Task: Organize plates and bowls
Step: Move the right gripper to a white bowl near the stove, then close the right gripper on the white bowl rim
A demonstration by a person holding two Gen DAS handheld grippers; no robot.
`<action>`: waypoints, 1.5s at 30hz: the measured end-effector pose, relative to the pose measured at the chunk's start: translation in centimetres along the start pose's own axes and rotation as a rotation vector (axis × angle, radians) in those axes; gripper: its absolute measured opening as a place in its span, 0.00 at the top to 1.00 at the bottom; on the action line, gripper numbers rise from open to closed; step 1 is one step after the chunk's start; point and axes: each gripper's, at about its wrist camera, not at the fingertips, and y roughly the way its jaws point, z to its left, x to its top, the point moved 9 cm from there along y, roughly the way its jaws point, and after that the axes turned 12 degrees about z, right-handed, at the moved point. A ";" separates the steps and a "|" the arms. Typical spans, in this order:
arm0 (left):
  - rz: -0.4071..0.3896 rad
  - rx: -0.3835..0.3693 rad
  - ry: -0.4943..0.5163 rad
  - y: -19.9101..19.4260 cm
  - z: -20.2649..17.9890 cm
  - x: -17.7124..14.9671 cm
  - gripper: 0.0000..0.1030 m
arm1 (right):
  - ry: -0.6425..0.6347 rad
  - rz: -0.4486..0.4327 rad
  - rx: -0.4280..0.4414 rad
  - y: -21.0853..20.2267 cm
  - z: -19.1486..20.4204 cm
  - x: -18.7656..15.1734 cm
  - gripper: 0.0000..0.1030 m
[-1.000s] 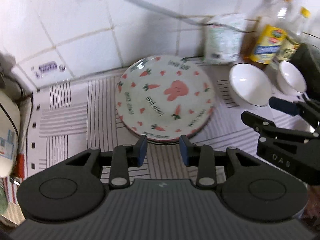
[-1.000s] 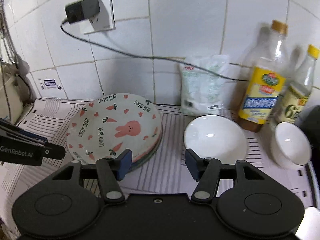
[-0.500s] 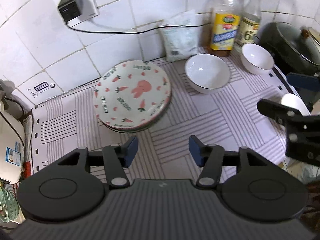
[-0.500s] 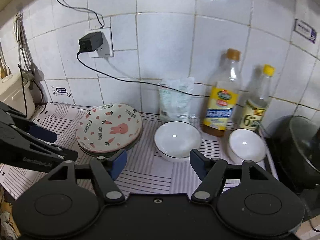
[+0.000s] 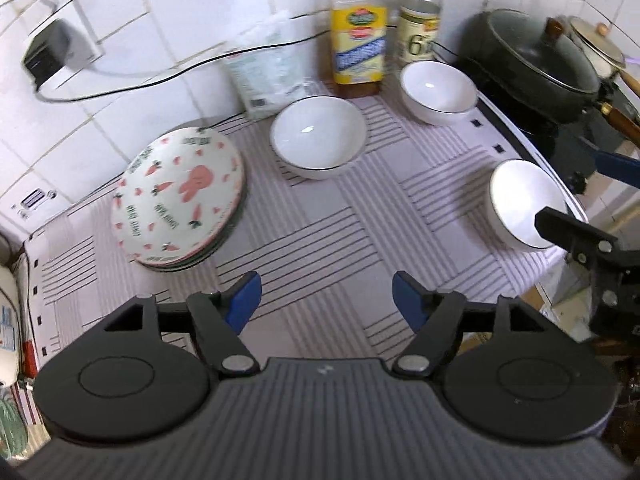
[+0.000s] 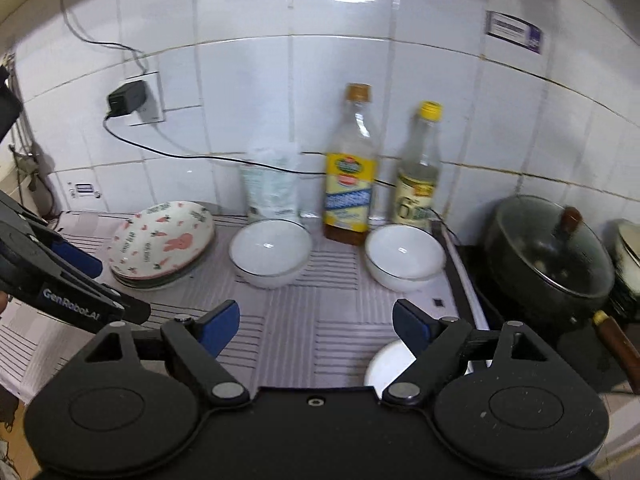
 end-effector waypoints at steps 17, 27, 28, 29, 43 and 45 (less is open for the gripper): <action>0.008 -0.095 0.046 3.0 -7.1 2.4 0.29 | 0.036 -0.034 -0.094 1.5 -5.0 -6.8 0.10; 0.024 -0.179 0.036 6.7 -10.9 4.8 0.29 | 0.169 -0.017 -0.129 5.7 -8.9 -9.9 0.08; 0.021 -0.185 0.041 6.9 -11.3 5.0 0.29 | 0.192 -0.022 -0.127 6.0 -9.3 -10.1 0.08; 0.020 -0.192 0.044 7.3 -11.6 5.2 0.29 | 0.215 -0.025 -0.125 6.3 -9.8 -10.3 0.08; 0.071 -0.237 0.042 13.2 -15.0 6.5 0.36 | 0.429 0.009 -0.038 11.3 -14.4 -11.4 0.28; 0.066 -0.244 0.038 13.6 -15.1 6.6 0.42 | 0.439 0.017 -0.025 11.9 -14.3 -11.5 0.38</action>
